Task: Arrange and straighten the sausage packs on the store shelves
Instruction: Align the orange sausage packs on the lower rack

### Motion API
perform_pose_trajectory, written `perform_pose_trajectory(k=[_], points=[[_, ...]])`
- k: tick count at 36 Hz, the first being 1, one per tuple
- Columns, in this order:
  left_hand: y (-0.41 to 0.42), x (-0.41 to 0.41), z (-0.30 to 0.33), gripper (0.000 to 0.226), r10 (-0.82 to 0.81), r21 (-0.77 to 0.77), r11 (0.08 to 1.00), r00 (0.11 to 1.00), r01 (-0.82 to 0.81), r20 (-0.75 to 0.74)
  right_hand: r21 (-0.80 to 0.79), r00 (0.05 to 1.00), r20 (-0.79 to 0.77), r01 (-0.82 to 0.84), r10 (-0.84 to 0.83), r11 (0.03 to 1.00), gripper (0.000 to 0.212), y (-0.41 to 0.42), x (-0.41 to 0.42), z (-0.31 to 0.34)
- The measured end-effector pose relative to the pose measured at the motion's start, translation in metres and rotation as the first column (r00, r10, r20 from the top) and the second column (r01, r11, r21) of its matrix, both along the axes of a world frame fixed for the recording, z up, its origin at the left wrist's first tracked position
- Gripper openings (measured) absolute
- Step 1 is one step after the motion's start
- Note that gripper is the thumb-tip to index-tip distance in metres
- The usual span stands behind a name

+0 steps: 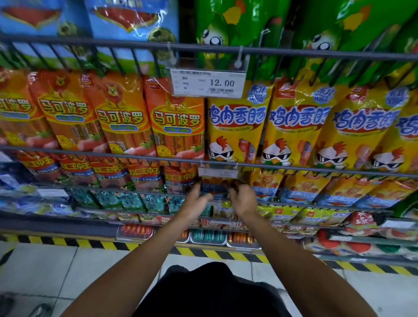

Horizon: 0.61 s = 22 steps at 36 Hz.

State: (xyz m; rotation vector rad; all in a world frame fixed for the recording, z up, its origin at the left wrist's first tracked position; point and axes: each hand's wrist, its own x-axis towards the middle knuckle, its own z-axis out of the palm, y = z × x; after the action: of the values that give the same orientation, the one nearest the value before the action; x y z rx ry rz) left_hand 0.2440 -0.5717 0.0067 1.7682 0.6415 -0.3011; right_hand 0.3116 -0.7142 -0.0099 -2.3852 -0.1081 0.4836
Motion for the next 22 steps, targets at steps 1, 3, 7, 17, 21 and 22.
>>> perform_pose_trajectory(k=[1,3,7,17,21,22], points=[[0.001,0.000,0.000,0.067,0.008,-0.014,1.000,1.000,-0.008,0.005,-0.001,1.000,0.021,0.016,-0.016,1.000,0.027,0.000,-0.001,0.001],[0.002,-0.001,0.003,0.063,0.029,-0.050,0.998,0.999,-0.027,0.026,0.002,0.997,0.065,0.040,-0.040,0.999,0.022,-0.002,-0.004,0.006],[0.003,-0.002,0.006,0.058,0.025,-0.085,0.996,0.997,-0.019,0.067,0.031,0.987,0.144,0.070,-0.074,0.997,0.028,-0.009,-0.004,0.009],[-0.002,-0.001,0.003,0.065,-0.088,-0.086,0.993,0.995,0.084,-0.045,-0.031,0.993,0.102,0.069,-0.065,0.997,0.033,-0.015,-0.004,-0.009],[-0.001,0.001,0.001,0.063,-0.046,-0.073,0.996,0.999,0.043,-0.028,0.024,0.983,0.164,0.080,-0.083,0.996,0.031,-0.014,-0.004,-0.012],[-0.001,0.001,0.001,0.063,-0.047,-0.068,0.997,0.999,0.046,-0.015,0.055,0.979,0.175,0.097,-0.105,0.994,0.031,-0.015,-0.004,-0.014]])
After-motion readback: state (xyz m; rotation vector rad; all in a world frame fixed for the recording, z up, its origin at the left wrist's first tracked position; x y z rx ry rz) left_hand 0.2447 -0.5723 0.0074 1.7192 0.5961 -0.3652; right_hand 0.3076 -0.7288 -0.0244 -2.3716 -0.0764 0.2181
